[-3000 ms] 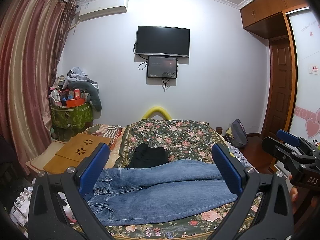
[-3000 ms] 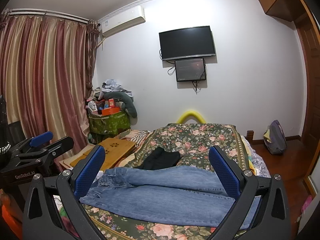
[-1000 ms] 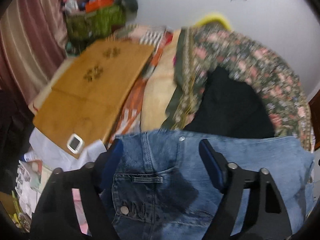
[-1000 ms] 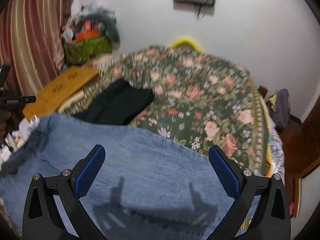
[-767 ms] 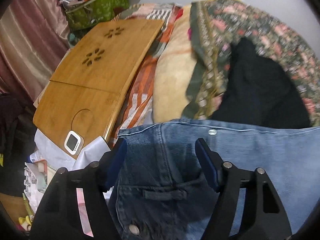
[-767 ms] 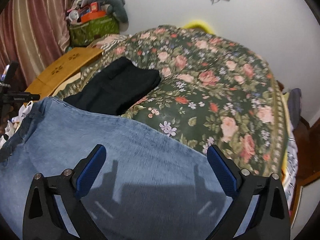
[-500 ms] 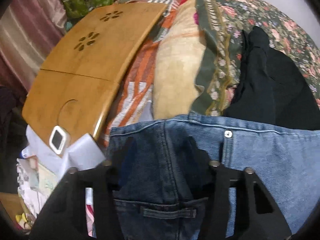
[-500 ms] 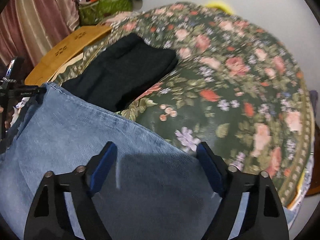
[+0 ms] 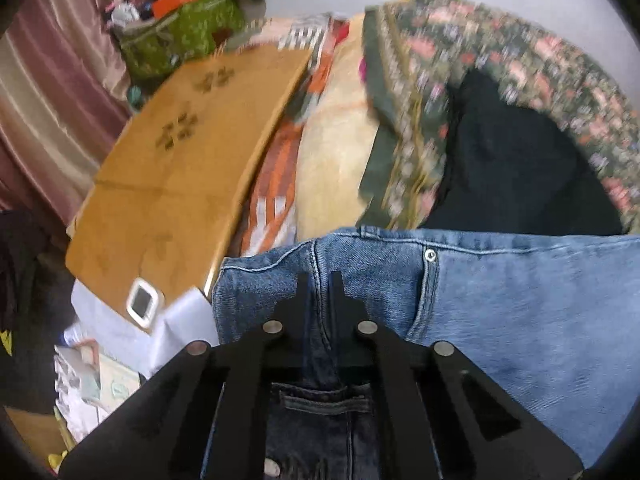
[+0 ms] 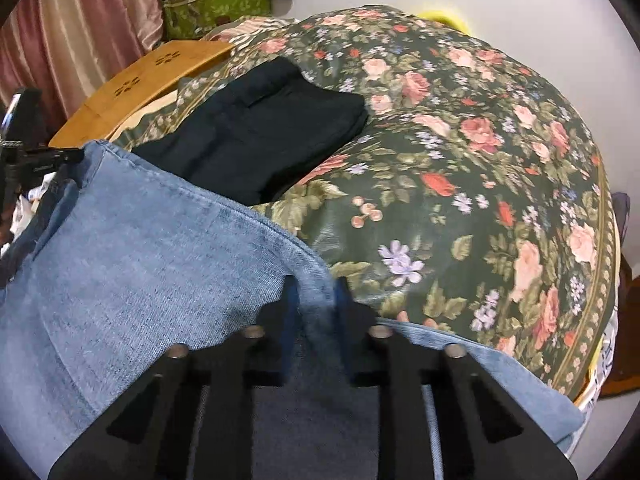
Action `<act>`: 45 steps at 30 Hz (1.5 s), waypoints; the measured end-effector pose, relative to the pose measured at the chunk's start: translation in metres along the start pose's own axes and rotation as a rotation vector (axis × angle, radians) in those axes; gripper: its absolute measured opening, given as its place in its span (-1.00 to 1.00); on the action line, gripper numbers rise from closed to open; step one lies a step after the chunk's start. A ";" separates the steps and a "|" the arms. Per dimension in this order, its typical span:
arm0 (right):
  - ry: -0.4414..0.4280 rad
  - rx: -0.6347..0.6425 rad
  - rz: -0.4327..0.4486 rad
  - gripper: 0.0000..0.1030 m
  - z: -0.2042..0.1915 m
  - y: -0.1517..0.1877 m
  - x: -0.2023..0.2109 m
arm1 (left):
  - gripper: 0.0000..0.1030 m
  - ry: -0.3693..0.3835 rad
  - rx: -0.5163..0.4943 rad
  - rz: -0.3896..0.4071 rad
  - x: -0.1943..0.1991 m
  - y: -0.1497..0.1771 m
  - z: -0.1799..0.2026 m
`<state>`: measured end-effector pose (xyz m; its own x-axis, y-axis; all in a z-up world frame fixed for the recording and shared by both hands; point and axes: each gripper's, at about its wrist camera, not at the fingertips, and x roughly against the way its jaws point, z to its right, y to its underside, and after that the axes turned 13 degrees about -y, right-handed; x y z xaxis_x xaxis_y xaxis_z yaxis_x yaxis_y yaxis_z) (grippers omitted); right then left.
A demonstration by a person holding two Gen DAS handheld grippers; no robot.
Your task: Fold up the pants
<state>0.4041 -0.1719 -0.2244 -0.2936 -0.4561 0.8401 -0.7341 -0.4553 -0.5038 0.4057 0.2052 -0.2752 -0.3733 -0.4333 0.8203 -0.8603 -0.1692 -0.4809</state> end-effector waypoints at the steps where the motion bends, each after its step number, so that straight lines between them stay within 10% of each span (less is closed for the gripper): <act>1: 0.015 -0.013 0.029 -0.85 0.000 -0.002 0.007 | -0.88 -0.002 0.013 0.037 0.014 -0.006 -0.003; 18: 0.066 0.026 0.199 -0.85 -0.068 0.043 0.102 | -0.89 0.030 0.045 0.179 0.117 0.053 -0.050; 45: -0.010 -0.054 0.121 -0.74 -0.136 0.162 0.096 | -0.89 0.074 0.029 -0.094 0.099 0.213 -0.085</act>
<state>0.1736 -0.1857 -0.1985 -0.3761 -0.5132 0.7715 -0.7257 -0.3545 -0.5896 0.1560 0.2010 -0.2700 -0.3169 -0.3478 0.8824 -0.8826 -0.2325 -0.4086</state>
